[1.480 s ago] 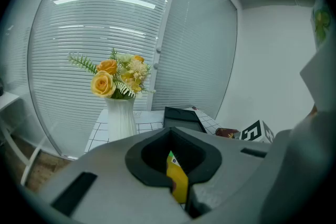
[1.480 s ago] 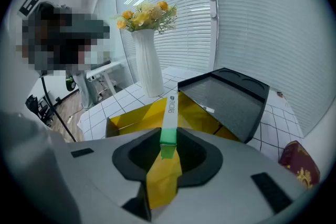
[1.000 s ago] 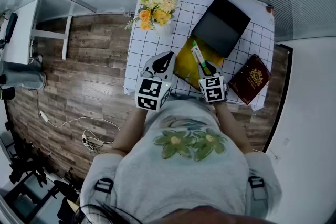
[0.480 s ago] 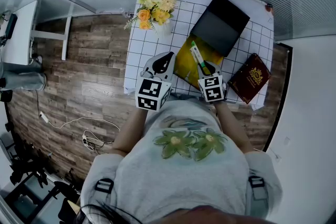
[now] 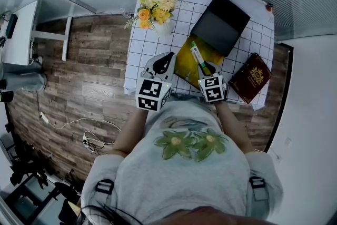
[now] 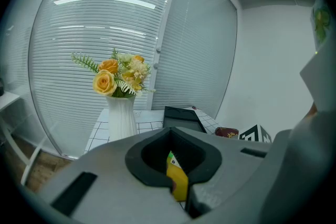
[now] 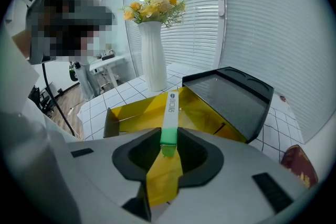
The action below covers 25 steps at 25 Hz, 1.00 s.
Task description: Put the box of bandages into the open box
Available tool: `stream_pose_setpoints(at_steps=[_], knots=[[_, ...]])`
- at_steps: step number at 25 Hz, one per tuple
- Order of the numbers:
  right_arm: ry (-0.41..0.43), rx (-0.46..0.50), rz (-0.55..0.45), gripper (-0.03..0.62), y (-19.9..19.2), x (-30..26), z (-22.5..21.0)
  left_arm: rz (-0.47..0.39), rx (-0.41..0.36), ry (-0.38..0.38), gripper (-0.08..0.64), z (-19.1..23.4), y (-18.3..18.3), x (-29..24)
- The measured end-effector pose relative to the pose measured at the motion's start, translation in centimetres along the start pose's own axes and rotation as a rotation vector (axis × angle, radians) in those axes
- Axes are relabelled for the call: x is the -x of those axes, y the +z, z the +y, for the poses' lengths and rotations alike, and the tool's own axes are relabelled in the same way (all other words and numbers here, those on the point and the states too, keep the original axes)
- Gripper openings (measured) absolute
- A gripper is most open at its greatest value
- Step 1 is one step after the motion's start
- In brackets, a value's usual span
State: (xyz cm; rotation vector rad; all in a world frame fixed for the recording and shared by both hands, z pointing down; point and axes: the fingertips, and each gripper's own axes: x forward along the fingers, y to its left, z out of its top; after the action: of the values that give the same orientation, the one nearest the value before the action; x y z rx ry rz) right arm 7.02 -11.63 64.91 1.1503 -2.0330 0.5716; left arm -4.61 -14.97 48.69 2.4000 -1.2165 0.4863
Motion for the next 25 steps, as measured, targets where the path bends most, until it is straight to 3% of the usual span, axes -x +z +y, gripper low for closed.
stream_pose_setpoints(at_steps=[6, 15, 25], knots=[[0.016, 0.0, -0.008, 0.11, 0.1, 0.2, 0.3, -0.004, -0.003, -0.007, 0.006, -0.3, 0.0, 0.1], [0.014, -0.029, -0.111, 0.112, 2.7, 3.2, 0.6, -0.017, -0.012, -0.024, 0.006, -1.3, 0.2, 0.3], [0.035, -0.101, -0.341, 0.012, 7.2, 9.1, 1.0, -0.06, -0.025, -0.082, 0.006, -3.8, 1.0, 1.4]])
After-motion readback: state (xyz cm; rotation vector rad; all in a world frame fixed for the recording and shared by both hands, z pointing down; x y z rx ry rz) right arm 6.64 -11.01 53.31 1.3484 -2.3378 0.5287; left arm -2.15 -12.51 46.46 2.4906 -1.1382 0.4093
